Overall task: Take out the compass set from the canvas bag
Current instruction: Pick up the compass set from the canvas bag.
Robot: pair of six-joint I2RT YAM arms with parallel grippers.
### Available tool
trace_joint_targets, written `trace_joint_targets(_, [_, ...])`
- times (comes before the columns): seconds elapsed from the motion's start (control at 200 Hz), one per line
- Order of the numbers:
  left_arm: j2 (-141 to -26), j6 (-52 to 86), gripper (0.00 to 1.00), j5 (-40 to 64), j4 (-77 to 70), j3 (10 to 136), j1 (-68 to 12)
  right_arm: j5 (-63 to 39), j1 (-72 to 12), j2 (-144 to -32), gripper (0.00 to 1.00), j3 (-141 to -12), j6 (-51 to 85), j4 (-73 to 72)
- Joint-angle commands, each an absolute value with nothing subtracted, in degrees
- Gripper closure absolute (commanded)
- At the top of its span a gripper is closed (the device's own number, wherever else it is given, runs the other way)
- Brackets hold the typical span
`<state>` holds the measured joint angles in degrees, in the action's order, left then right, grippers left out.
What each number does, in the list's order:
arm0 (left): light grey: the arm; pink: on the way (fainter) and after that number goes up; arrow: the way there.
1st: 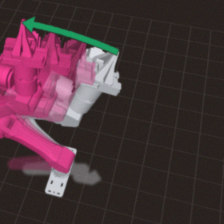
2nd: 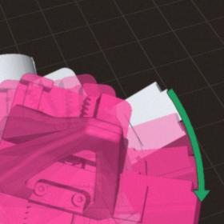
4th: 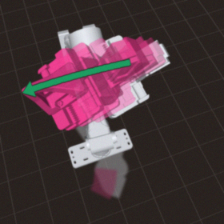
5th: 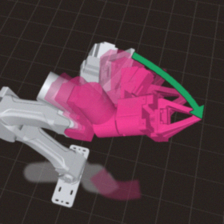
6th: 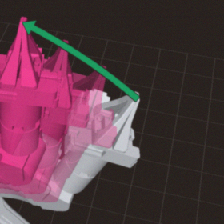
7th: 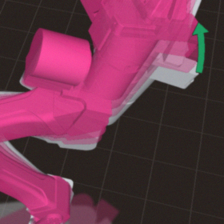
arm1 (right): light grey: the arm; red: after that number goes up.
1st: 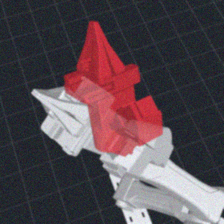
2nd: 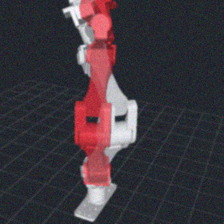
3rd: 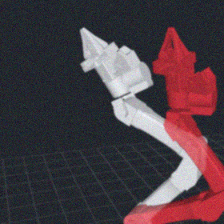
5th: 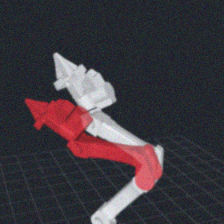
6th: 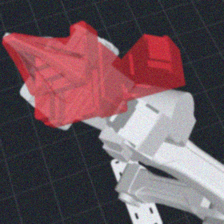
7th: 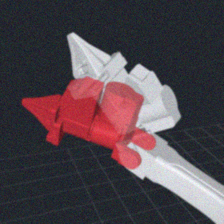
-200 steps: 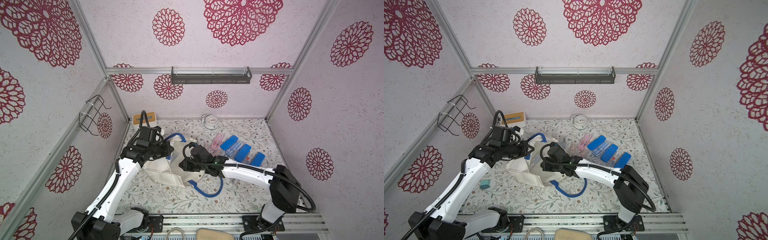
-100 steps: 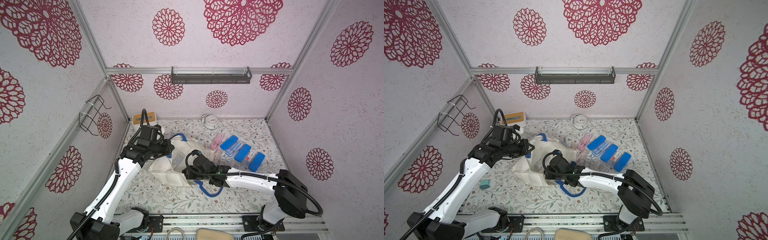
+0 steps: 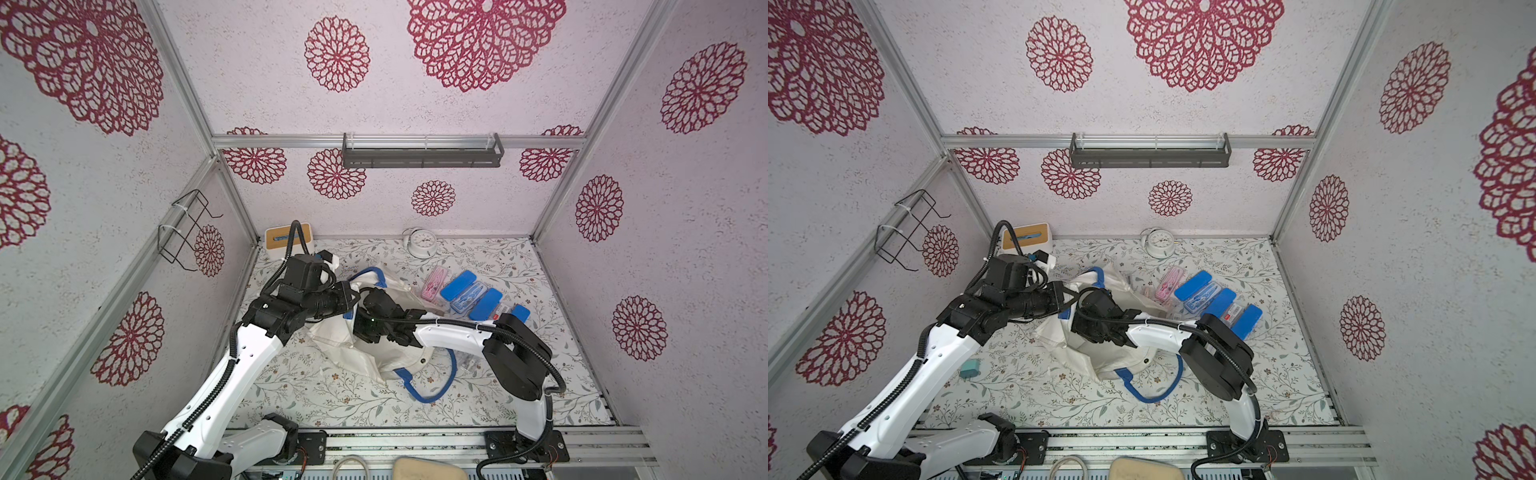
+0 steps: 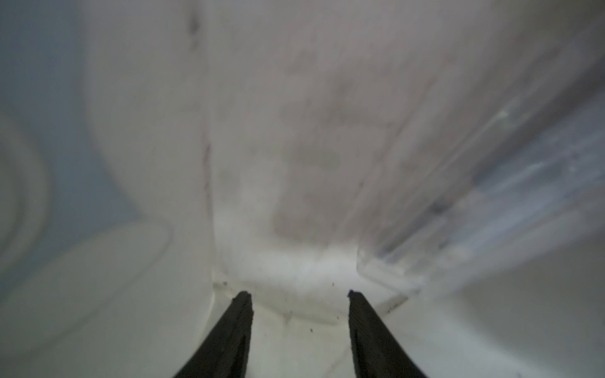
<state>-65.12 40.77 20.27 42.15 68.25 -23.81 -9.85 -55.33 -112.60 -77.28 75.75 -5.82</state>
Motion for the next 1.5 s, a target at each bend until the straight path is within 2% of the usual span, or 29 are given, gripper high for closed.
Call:
trace_joint_targets(0.0, [-62.1,41.2,1.0,23.7,36.9,67.1,-25.1,-8.5,-52.6,-110.8,0.36,-77.9,83.7,-9.1])
trace_joint_targets(0.06, [-61.4,40.8,1.0,23.8,37.0,66.2,-25.6,-7.7,-51.4,-109.9,0.3,-77.1,84.6,-7.8])
trace_joint_targets(0.16, [-60.9,40.0,1.0,23.3,37.4,65.3,-26.2,-7.0,-50.4,-108.3,0.27,-74.8,86.0,-6.9])
trace_joint_targets(0.455, [-63.3,38.8,1.0,18.9,36.4,65.5,-29.2,-9.8,-49.7,-106.5,0.33,-73.8,86.8,-2.7])
trace_joint_targets(0.751, [-67.4,42.1,1.0,9.9,32.1,65.3,-33.0,-16.3,-50.1,-107.1,0.3,-74.1,92.2,-10.6])
trace_joint_targets(0.906, [-68.0,42.1,1.0,8.2,30.4,65.2,-33.3,-15.5,-50.2,-105.4,0.3,-73.9,90.3,-1.7])
trace_joint_targets(1.106, [-68.7,41.5,1.0,10.7,29.4,65.5,-33.4,-12.4,-49.6,-104.5,0.28,-70.2,89.0,1.0])
trace_joint_targets(1.336, [-67.9,40.9,1.0,14.7,28.4,65.2,-34.3,-11.3,-48.8,-110.9,0.3,-73.8,87.6,2.2])
trace_joint_targets(1.491, [-67.6,41.1,1.0,18.3,27.6,65.6,-35.6,-10.7,-48.5,-114.4,0.31,-73.4,89.1,-2.5])
